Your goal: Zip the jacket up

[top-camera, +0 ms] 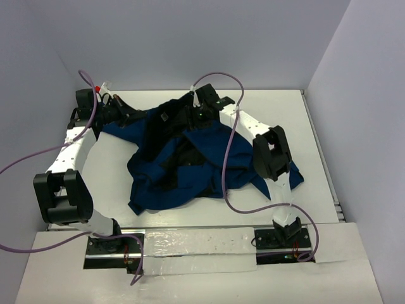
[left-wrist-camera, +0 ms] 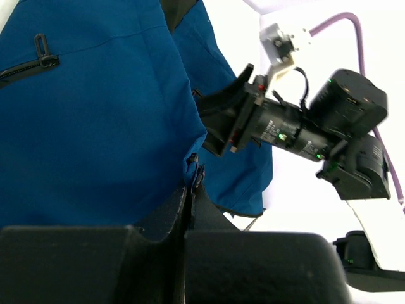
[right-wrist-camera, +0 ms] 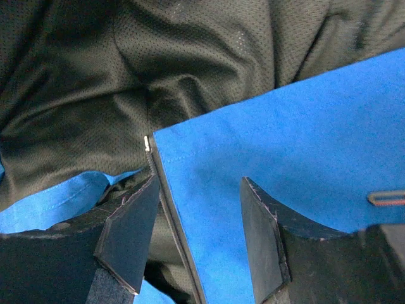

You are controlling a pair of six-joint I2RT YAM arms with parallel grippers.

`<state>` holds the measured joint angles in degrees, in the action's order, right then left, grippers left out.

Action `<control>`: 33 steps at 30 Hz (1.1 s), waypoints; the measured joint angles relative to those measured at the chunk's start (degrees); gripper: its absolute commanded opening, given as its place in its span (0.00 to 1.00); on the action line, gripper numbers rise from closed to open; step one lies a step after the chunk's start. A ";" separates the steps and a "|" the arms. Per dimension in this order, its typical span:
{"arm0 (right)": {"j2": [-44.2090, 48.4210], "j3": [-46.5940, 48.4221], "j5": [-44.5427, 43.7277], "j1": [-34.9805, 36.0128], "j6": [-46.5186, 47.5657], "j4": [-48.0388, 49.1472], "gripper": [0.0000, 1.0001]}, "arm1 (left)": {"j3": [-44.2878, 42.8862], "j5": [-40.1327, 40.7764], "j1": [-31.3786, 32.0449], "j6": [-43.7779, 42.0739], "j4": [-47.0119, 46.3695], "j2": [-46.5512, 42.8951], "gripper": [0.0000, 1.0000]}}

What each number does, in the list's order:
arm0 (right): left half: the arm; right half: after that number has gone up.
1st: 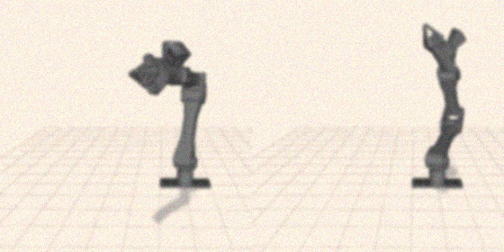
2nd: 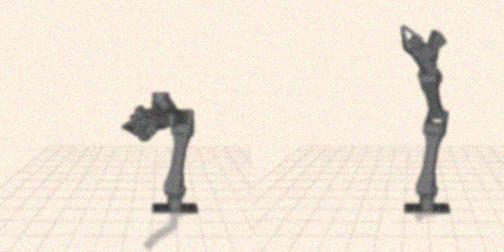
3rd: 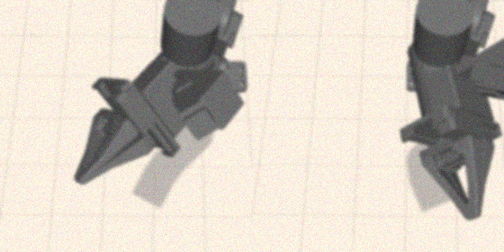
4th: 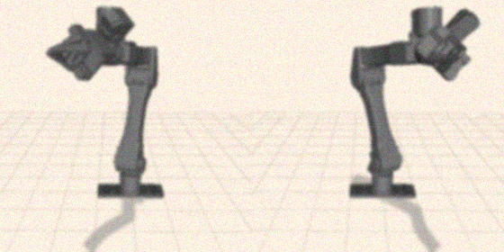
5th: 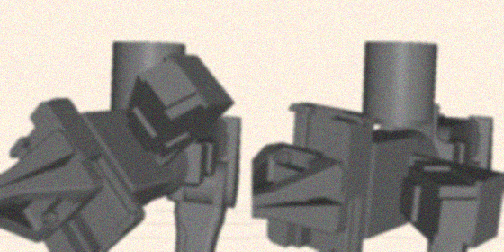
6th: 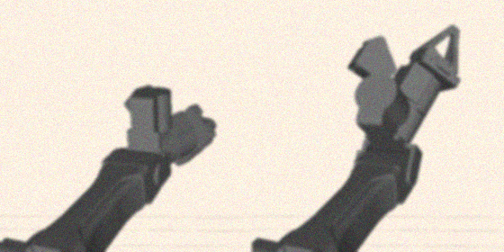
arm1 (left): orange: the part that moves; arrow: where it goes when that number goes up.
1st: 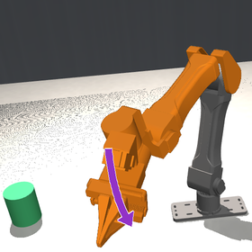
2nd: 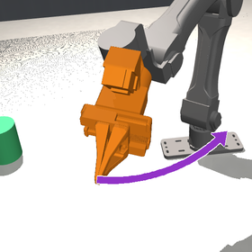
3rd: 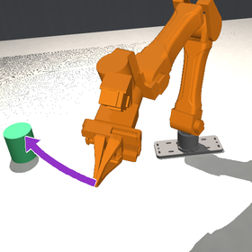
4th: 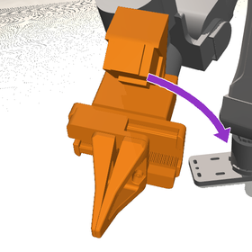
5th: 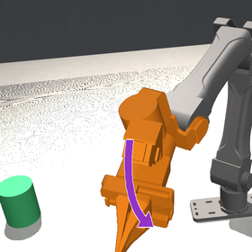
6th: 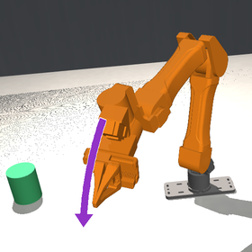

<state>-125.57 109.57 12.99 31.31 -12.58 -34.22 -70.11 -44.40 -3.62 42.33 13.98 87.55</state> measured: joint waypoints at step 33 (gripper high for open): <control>-4.74 0.33 2.48 0.30 -1.71 2.43 0.00 | 1.25 -0.08 0.09 -0.05 0.00 -0.76 0.00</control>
<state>-130.31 109.90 15.47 31.62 -14.29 -31.78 -68.86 -44.48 -3.52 42.28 13.97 86.78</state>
